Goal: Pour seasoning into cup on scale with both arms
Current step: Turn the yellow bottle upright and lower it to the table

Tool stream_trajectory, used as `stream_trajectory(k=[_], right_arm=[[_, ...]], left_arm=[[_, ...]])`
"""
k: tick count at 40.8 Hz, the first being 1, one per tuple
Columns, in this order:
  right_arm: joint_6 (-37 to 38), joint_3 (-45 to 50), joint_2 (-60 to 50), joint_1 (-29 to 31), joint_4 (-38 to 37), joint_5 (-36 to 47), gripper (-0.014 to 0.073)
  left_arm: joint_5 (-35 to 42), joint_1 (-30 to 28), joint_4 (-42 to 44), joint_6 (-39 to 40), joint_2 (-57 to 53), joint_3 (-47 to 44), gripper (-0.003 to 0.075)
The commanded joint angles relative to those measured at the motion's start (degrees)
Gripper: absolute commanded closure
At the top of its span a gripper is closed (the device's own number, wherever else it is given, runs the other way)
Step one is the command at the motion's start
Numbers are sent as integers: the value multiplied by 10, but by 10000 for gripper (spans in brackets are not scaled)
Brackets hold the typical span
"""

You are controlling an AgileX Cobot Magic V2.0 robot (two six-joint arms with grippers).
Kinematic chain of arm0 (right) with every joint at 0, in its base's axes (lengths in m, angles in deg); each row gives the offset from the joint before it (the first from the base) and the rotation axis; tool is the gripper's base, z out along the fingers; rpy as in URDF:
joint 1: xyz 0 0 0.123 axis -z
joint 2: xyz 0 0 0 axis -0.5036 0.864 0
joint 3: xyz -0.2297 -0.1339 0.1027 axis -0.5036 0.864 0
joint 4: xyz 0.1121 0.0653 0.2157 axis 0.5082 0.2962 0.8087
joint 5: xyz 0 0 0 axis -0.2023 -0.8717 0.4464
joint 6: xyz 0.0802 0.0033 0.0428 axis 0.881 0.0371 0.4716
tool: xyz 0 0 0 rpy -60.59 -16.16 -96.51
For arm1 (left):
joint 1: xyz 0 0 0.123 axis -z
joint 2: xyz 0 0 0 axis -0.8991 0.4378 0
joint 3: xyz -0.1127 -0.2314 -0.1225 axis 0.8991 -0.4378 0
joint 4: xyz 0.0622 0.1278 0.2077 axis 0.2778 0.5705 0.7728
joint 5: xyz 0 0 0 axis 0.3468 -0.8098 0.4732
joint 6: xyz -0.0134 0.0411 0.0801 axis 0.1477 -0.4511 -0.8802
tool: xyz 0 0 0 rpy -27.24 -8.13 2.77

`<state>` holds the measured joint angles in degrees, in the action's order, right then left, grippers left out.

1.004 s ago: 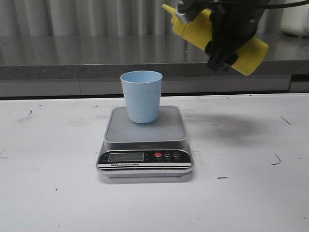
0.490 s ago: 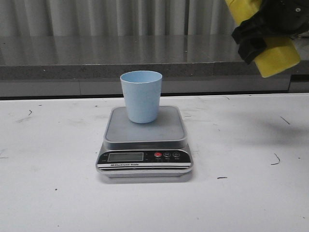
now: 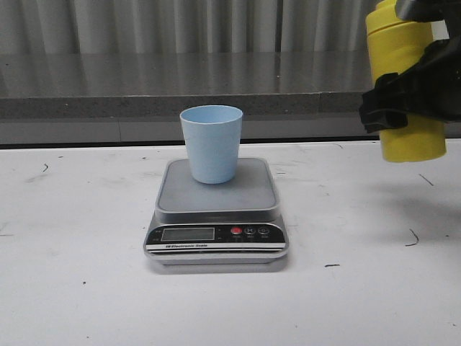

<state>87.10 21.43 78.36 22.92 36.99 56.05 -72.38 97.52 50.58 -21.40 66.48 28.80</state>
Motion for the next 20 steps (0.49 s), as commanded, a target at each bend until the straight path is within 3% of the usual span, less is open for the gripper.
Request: stream_trajectory(k=[1,20], right_arm=[[-6,-3,-5,14,24,120,266],[-34,-5,143,21,54,371,266]], left_arm=[[41,4,-4,3,2,15,259],[41,4,-4,3,2,15,259]])
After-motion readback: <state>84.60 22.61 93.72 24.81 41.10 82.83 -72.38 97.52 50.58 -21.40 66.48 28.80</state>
